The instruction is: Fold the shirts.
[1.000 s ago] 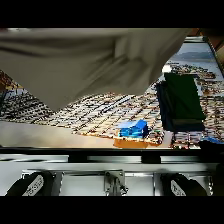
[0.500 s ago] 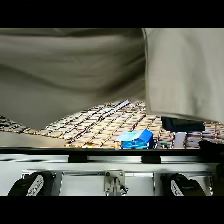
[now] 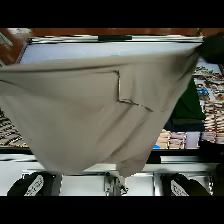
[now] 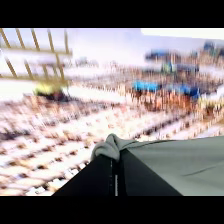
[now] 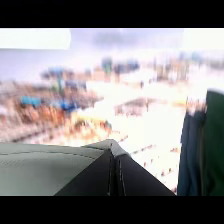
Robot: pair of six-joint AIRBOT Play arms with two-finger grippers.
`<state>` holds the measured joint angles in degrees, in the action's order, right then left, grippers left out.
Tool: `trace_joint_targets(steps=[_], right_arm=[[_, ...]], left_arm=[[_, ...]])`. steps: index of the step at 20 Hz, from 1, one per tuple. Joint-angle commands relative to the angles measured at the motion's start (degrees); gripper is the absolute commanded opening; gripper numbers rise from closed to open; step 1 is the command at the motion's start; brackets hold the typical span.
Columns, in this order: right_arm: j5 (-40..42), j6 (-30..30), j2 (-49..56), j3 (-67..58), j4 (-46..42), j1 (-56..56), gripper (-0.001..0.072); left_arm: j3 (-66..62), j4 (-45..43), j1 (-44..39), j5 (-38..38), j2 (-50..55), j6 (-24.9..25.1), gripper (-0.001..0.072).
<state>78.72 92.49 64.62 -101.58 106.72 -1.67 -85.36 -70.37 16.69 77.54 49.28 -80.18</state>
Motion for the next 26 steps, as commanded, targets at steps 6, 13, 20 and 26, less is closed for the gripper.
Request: trace_joint_targets(steps=[6, 13, 20, 26], right_arm=[[-18.1, -0.7, 32.6, -0.1, 15.6, 0.0, 0.0051], [-14.2, -1.5, 38.0, -0.1, 16.0, -0.1, 0.046], [15.9, 5.6, 27.8, 0.8, -2.6, -6.1, 0.0424], [6.9, 7.1, 13.3, 28.4, 3.1, -15.0, 0.0446]], left_arm=[[8.5, 13.0, 0.1, -17.2, 27.7, 0.2, 0.0035], [7.3, 22.4, 0.3, -10.5, 38.6, 0.0, 0.0374], [3.1, -1.7, 4.5, 19.3, 33.7, -3.4, 0.0418], [39.7, 1.2, 4.5, 8.2, 11.2, 0.3, 0.052]])
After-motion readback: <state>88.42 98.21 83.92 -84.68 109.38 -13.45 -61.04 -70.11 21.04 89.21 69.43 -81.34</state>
